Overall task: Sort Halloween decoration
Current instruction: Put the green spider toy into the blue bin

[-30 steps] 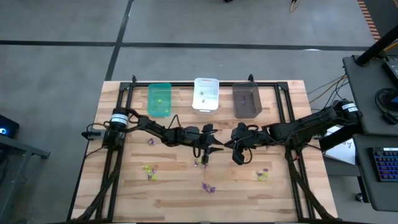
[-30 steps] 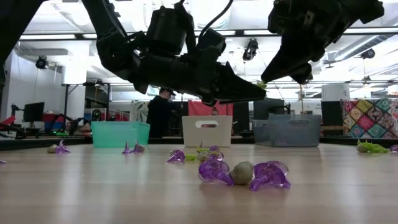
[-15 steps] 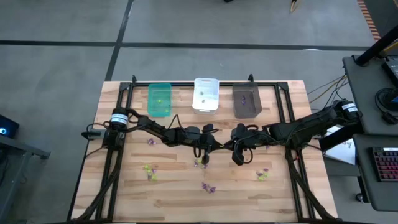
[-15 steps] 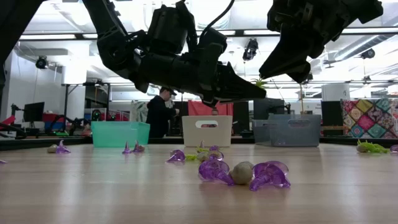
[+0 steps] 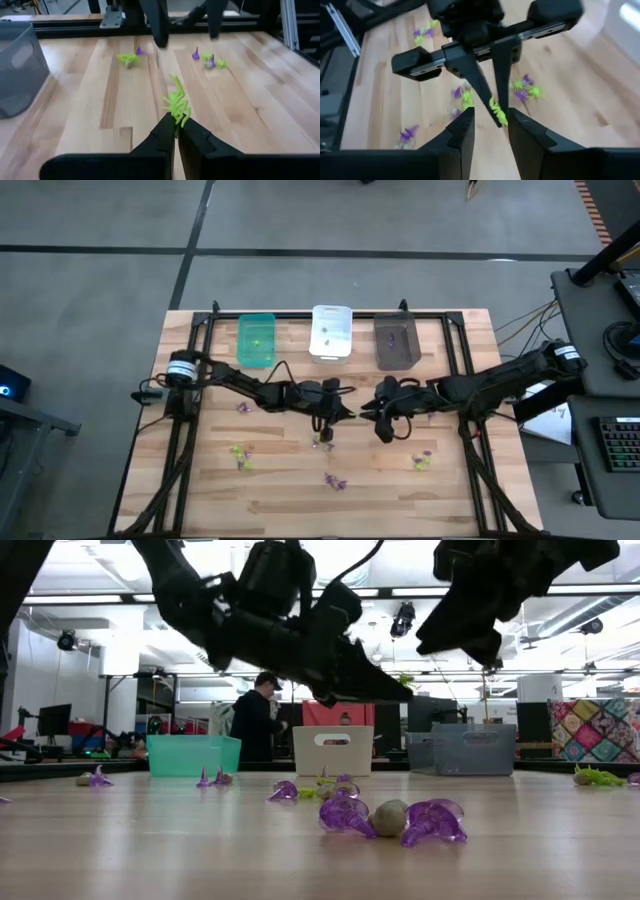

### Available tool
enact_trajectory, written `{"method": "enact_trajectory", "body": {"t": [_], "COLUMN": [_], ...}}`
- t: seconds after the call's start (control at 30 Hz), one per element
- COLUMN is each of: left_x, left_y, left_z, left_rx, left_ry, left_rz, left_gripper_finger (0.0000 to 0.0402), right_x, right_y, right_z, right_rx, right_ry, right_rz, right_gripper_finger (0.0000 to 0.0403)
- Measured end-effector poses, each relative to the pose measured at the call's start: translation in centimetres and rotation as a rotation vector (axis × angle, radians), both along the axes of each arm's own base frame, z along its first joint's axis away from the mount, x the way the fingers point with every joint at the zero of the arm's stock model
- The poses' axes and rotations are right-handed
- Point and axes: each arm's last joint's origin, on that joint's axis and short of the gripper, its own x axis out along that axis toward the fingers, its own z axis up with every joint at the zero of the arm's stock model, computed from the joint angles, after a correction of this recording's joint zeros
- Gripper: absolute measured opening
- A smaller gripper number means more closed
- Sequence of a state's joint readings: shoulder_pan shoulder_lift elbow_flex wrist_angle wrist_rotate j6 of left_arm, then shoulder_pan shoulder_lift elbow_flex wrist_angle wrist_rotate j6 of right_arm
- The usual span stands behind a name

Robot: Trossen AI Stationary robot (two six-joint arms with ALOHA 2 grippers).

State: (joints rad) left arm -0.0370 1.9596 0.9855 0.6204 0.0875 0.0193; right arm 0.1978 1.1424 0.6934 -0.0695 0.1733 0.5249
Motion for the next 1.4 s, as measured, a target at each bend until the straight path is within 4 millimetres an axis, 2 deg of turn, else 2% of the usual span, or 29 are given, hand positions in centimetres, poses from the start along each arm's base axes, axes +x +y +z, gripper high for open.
{"method": "enact_trajectory", "body": {"t": [0.17, 0.37, 0.5, 0.67, 0.87, 1.0, 1.13, 1.4], "left_x": [-1.5, -5.4, -8.7, -12.7, -17.3, -19.4, -19.6, -19.4], "left_y": [0.4, 1.8, 4.2, 9.1, 16.0, 19.2, 20.3, 20.8], "left_z": [1.9, 5.7, 8.3, 9.9, 9.3, 8.3, 7.6, 6.8], "left_rx": [0.105, 0.337, 0.418, 0.388, 0.181, 0.011, -0.053, 0.025], "left_ry": [0.124, 0.349, 0.475, 0.632, 0.805, 0.835, 0.847, 0.887], "left_rz": [0.045, 0.202, 0.364, 0.603, 0.949, 1.114, 1.084, 1.147], "left_gripper_finger": [0.0, 0.0, 0.0, 0.0, 0.0, 0.0, 0.0, 0.0], "right_x": [-0.7, -1.0, -0.8, -0.5, -0.3, -0.3, -0.3, -0.3], "right_y": [-0.3, -0.3, -0.3, -0.3, -0.2, -0.3, -0.3, -0.3], "right_z": [1.2, 1.8, 1.5, 1.0, 0.6, 0.6, 0.6, 0.7], "right_rx": [-0.014, -0.017, -0.027, -0.037, -0.039, -0.038, -0.039, -0.037], "right_ry": [-0.056, -0.082, -0.071, -0.046, -0.029, -0.033, -0.032, -0.033], "right_rz": [-0.038, -0.036, -0.041, -0.047, -0.047, -0.048, -0.047, -0.05], "right_gripper_finger": [0.0107, 0.0107, 0.0107, 0.0107, 0.0107, 0.0107, 0.0107, 0.0107]}}
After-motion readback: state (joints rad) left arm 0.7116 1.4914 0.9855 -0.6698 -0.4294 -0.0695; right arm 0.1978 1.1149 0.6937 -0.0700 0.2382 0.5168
